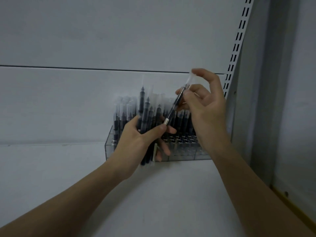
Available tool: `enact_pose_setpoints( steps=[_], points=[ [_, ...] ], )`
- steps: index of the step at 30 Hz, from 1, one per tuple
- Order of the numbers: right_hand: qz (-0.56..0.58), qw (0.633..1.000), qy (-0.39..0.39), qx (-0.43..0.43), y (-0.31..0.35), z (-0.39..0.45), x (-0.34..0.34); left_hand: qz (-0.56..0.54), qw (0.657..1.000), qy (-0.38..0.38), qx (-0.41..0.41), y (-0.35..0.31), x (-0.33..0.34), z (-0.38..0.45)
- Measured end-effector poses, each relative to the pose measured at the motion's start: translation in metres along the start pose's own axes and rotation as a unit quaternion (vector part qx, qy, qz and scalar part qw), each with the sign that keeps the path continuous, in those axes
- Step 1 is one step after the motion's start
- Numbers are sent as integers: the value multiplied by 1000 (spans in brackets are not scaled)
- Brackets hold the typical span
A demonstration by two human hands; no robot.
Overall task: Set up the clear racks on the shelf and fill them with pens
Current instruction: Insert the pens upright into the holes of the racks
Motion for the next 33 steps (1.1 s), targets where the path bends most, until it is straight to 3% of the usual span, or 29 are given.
enact_pose_setpoints(
  steps=[4, 7, 13, 21, 27, 33],
  points=[
    [22, 994, -104, -3, 1, 5, -23, 2, 998, -35, 60, -12, -5, 1],
    [-46, 990, -134, -12, 0, 6, -32, -12, 991, -86, 99, -20, -16, 2],
    [-217, 975, -36, -34, -4, 8, -18, -12, 982, -132, 131, -24, -26, 2],
    [-249, 968, 25, -13, -17, 7, -8, -6, 982, -132, 137, -24, -26, 2],
    [-331, 935, 127, -9, -27, 5, 1, -6, 981, -129, 142, -25, -25, 2],
    [-350, 931, 100, -27, -24, 8, -6, -1, 983, -121, 136, -26, -23, 0]
  ],
)
Point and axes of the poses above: each hand's wrist, its own z-axis towards the middle knuckle, its own x-axis out of the palm, y = z × x, the point moved 7 cm from there along z, towards the middle knuckle, and after that the axes turned 14 degrees about -z, right-handed, at the moved point
